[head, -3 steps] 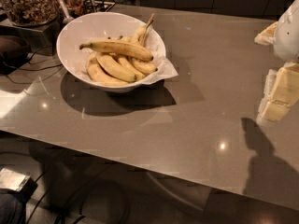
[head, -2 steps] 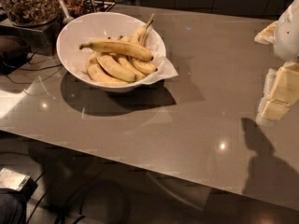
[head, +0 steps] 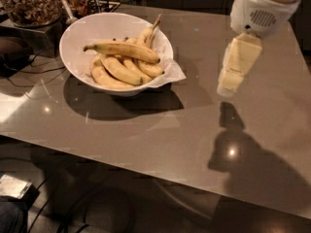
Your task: Pick banana from white bowl
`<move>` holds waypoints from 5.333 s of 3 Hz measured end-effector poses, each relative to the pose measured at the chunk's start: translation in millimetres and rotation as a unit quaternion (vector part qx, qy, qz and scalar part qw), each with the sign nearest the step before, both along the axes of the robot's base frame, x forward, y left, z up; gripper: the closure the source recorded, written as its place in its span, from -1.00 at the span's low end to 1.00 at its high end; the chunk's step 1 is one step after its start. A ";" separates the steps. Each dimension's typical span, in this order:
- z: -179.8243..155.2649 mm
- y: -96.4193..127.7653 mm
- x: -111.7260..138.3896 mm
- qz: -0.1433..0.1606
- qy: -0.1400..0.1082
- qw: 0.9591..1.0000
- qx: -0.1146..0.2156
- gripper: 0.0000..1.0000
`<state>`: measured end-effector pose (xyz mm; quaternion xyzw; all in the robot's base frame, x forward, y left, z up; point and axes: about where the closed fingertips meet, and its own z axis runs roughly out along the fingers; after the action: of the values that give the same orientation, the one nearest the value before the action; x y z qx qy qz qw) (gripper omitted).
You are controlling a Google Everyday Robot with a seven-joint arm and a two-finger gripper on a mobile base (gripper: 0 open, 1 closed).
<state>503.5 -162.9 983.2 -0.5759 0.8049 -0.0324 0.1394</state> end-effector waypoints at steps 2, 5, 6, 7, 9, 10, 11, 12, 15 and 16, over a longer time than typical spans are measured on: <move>0.6 89.9 89.2 0.037 -0.010 0.999 0.004 -1.00; -14.9 146.9 134.7 0.078 -0.001 0.996 0.049 -1.00; -17.4 163.8 149.9 0.087 0.003 0.995 0.058 -0.72; -23.4 176.9 156.6 0.088 0.010 0.994 0.064 -0.36; -36.2 193.6 162.5 0.087 0.027 0.994 0.059 -0.18; -48.9 202.2 163.9 0.092 0.042 0.993 0.053 -0.20; -66.4 206.5 166.2 0.091 0.062 0.993 0.046 -0.34; -64.8 206.6 166.4 0.091 0.063 0.993 0.045 0.01; -55.6 212.1 170.2 0.096 0.041 0.993 0.058 1.00; -33.5 213.4 162.4 0.113 0.016 0.990 0.082 1.00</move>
Offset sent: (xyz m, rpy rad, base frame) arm 0.1023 0.1175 -0.0134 -0.0504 0.1113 0.1381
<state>665.9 50.6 949.7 -0.6503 0.7367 0.0589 0.1759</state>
